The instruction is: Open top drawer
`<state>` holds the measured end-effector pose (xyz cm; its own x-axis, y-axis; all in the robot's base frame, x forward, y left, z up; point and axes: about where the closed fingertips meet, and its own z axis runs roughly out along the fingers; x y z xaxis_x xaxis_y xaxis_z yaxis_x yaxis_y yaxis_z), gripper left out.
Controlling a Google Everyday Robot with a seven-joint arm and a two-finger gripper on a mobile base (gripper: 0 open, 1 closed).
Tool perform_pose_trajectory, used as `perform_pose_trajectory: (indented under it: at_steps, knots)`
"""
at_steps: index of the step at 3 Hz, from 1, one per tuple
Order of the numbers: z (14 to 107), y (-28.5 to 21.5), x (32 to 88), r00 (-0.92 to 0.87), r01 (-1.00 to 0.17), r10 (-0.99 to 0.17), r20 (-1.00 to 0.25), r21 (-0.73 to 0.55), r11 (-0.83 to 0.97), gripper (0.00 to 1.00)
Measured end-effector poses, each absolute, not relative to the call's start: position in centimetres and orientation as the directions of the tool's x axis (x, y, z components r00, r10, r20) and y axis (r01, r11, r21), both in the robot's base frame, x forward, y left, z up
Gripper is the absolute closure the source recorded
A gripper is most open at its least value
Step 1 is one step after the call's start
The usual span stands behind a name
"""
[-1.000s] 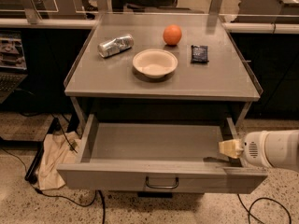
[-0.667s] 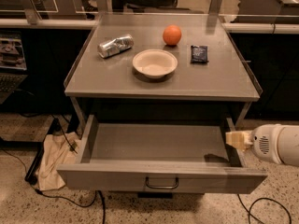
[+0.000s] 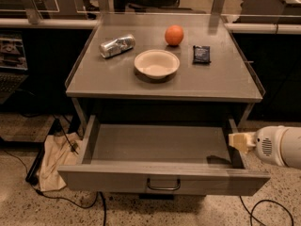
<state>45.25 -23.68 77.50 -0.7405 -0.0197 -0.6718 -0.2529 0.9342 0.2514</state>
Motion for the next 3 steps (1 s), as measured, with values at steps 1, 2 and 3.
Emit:
perform_pose_trajectory:
  at_steps: [1, 2, 3]
  knots:
    - [77.5, -23.68, 45.25, -0.74, -0.253, -0.02, -0.672, 0.251, 0.934, 0.14]
    - [77.5, -23.68, 45.25, -0.74, -0.253, -0.02, -0.672, 0.251, 0.934, 0.0]
    - [77.5, -23.68, 45.25, -0.74, -0.253, -0.02, -0.672, 0.251, 0.934, 0.0]
